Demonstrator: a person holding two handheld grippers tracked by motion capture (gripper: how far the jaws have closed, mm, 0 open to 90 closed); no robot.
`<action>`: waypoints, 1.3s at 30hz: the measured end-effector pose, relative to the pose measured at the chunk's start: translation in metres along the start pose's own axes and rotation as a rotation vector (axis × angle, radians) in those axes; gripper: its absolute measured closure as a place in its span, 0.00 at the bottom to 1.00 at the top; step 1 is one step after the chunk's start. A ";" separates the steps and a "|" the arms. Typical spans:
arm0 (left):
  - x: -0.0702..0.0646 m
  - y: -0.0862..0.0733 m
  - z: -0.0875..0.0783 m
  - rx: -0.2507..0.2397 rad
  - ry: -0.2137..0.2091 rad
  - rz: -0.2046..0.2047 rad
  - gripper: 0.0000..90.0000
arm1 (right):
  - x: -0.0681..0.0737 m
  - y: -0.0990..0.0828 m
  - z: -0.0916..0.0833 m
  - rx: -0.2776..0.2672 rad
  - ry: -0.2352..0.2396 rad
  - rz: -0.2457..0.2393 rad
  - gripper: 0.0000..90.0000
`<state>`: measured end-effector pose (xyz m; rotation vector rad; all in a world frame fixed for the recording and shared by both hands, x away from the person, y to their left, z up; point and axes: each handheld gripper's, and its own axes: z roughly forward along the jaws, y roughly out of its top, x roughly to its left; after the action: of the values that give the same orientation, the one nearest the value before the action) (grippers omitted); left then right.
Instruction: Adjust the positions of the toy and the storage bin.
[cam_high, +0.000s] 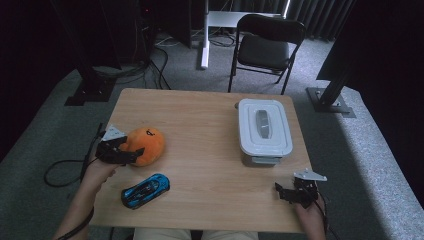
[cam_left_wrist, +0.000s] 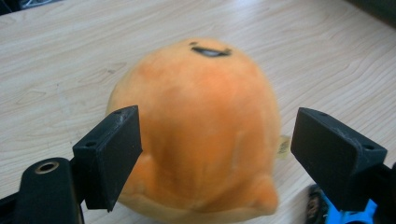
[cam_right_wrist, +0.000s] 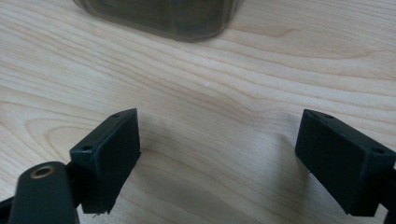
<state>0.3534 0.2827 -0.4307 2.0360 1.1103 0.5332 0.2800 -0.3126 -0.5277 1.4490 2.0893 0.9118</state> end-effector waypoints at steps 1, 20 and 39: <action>0.000 0.000 0.000 0.000 0.000 0.000 0.12 | 0.000 0.000 0.000 0.000 0.000 0.000 0.15; -0.004 0.024 -0.014 -0.032 0.062 -0.003 0.02 | -0.012 0.012 -0.010 -0.018 0.002 0.048 0.14; -0.051 0.057 0.047 -0.035 -0.075 0.051 0.02 | -0.037 0.024 -0.003 0.000 -0.053 0.048 0.14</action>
<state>0.3873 0.2000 -0.4173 2.0418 0.9999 0.4939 0.3069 -0.3426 -0.5087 1.5127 2.0243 0.8811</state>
